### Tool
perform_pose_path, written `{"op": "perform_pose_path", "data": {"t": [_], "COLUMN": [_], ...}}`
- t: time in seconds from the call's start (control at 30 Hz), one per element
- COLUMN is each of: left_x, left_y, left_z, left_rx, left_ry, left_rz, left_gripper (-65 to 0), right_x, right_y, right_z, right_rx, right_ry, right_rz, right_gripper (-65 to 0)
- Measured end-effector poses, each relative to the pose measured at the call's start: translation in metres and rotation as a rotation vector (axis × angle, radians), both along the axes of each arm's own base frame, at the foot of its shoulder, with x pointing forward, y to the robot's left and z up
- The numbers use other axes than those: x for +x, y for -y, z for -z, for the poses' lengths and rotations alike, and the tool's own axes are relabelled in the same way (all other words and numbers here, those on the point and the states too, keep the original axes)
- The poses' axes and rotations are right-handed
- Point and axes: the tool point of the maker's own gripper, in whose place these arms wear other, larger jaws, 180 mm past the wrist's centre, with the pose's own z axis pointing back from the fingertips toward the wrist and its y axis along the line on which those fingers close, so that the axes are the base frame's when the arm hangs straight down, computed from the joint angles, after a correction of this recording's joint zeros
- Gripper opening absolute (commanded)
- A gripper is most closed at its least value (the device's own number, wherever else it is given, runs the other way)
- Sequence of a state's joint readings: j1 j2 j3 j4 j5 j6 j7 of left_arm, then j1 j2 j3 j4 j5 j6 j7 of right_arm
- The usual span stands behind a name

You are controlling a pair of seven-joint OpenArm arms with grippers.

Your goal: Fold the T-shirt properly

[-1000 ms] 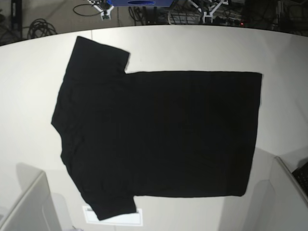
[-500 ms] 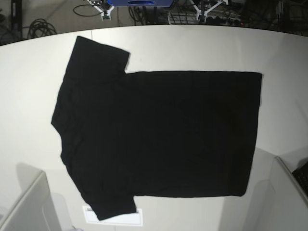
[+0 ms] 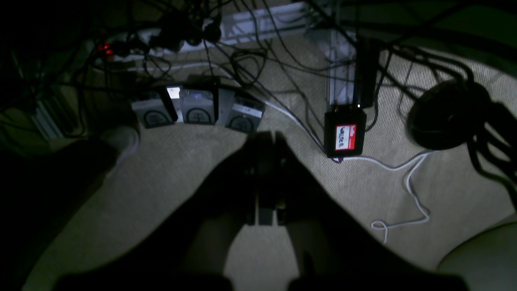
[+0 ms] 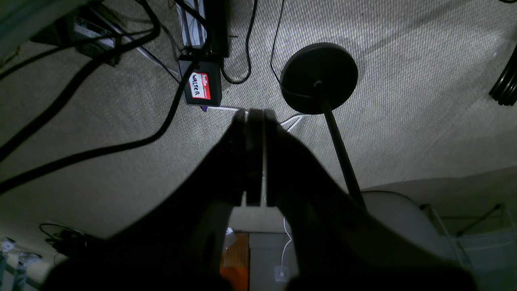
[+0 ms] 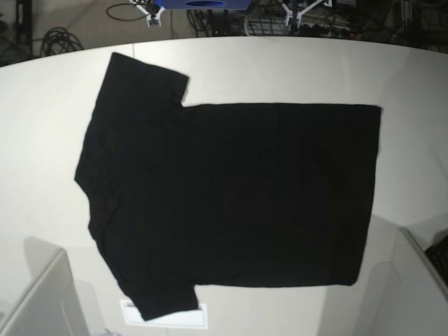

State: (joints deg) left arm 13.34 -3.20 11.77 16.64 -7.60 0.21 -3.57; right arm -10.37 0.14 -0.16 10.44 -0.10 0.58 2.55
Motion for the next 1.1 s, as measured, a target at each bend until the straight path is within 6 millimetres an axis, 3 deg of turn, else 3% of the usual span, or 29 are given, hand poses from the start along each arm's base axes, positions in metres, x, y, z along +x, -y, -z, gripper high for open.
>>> {"op": "perform_pose_path", "data": {"t": [0.17,0.3,0.37,0.53,0.73,0.87,0.93,1.1], "left_x": [-0.001,-0.009,-0.018,-0.035,-0.042,-0.050,-0.045,-0.021], "left_y": [0.000,-0.001,-0.008,-0.031,-0.050,-0.079,-0.091,-0.110], "left_z": [0.000,-0.008,-0.019,-0.050,-0.089,-0.117,-0.131,-0.174], "left_rx": [-0.001,-0.014,-0.012,-0.001,-0.005,0.050,0.072,0.119], "left_ry": [0.002,0.036,0.068,0.119,0.189,0.221,0.251,0.372], "left_rz": [0.003,0.019,0.017,0.072,0.117,-0.033,-0.061,-0.088], "left_gripper": [-65.0,-65.0,-65.0,-65.0,-65.0,-65.0,-65.0,-65.0], "right_x": [0.005,-0.003,-0.018,-0.055,-0.024,-0.022,-0.016,0.025], "right_y": [0.000,0.006,0.023,0.073,0.100,0.119,0.134,0.156], "right_z": [0.000,-0.001,-0.004,-0.029,-0.082,-0.123,-0.142,-0.187], "right_rx": [0.000,-0.008,-0.035,-0.141,-0.211,-0.274,-0.320,-0.385], "right_ry": [0.010,0.009,0.002,-0.031,0.127,0.163,0.195,0.348], "right_rz": [0.000,0.006,0.012,0.228,0.314,0.381,0.416,0.472], "right_gripper": [-65.0,-65.0,-65.0,-65.0,-65.0,-65.0,-65.0,-65.0]}}
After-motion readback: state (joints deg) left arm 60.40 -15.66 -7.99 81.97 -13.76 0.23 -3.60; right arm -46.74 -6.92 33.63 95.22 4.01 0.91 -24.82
